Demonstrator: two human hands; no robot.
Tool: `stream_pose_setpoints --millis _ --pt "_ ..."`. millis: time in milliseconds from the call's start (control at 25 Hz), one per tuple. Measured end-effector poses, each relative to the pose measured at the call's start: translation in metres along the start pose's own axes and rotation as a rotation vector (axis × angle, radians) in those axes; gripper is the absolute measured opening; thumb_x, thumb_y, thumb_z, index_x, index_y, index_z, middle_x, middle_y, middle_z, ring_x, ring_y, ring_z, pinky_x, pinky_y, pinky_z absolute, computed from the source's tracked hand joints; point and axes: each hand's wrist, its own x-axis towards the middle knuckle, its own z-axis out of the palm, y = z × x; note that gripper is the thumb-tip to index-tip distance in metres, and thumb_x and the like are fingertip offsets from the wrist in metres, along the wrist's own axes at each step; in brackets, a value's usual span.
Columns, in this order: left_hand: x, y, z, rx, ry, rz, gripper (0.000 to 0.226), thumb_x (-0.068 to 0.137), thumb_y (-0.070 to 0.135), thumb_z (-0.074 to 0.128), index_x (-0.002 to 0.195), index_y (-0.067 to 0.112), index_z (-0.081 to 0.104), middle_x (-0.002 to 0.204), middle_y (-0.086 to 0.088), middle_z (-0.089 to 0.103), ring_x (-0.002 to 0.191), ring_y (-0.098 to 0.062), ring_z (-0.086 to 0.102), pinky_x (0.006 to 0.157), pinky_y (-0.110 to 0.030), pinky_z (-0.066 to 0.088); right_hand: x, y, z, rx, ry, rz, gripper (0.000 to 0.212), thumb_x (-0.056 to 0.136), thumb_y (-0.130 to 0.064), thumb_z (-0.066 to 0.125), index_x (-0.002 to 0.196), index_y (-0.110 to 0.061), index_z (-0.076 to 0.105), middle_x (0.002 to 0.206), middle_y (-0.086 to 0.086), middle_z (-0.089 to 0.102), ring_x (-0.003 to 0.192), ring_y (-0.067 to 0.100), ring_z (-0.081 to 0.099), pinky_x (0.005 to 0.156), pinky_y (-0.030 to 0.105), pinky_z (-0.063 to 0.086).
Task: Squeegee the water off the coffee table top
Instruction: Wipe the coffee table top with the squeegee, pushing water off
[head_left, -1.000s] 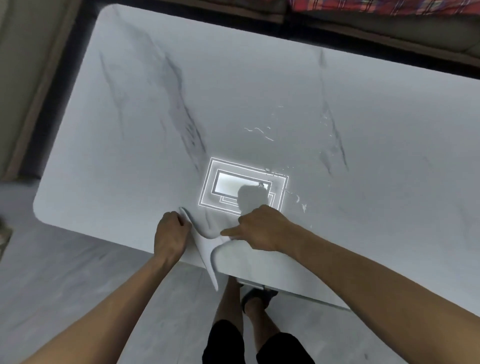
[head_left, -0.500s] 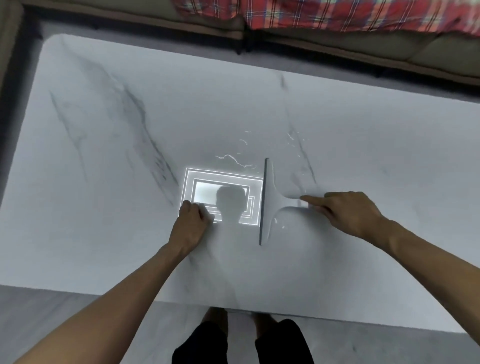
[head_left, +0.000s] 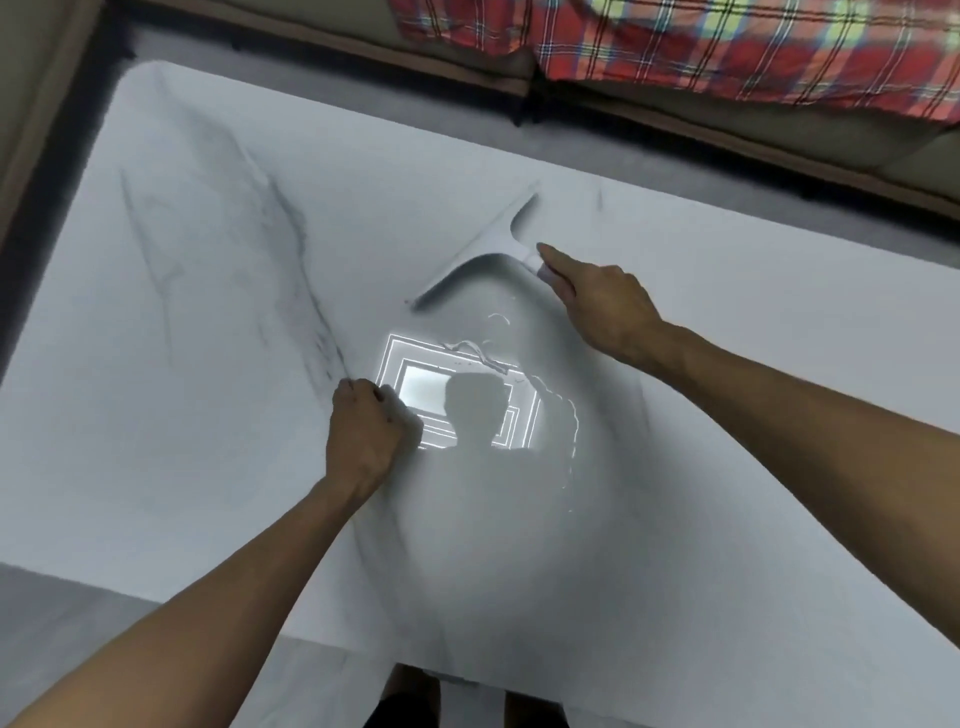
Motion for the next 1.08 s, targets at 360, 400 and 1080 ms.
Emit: stream_pose_setpoints --millis 360,400,1080 --pt "0.009 -0.012 0.014 0.239 -0.149 0.012 0.035 0.085 0.001 0.052 0.119 -0.004 0.049 0.138 -0.022 0.038 0.12 -0.043 0.046 0.093 -0.049 0.046 0.003 -0.02 0.043 -0.093 -0.06 -0.148 0.043 0.104 -0.034 0.025 0.145 -0.044 0.027 0.101 0.012 0.066 0.087 0.038 0.058 0.069 0.037 0.04" --pt "0.008 -0.012 0.015 0.256 -0.164 0.013 0.033 0.084 0.0 0.046 0.117 -0.004 0.048 0.137 -0.024 0.037 0.123 -0.045 0.043 0.09 -0.048 0.045 -0.013 -0.008 0.043 -0.103 -0.082 -0.168 0.043 0.103 -0.036 0.025 0.145 -0.046 0.026 0.098 0.011 0.066 0.085 0.038 0.059 0.067 0.036 0.039" --pt "0.02 0.033 0.044 0.274 -0.252 0.154 0.028 0.083 0.01 0.043 0.109 0.005 0.049 0.129 -0.027 0.043 0.13 -0.044 0.032 0.095 -0.036 0.038 0.061 0.028 -0.041 0.005 0.038 0.04 0.043 0.101 -0.043 0.031 0.143 -0.035 0.038 0.141 0.006 0.052 0.124 0.042 0.047 0.1 0.044 0.038"
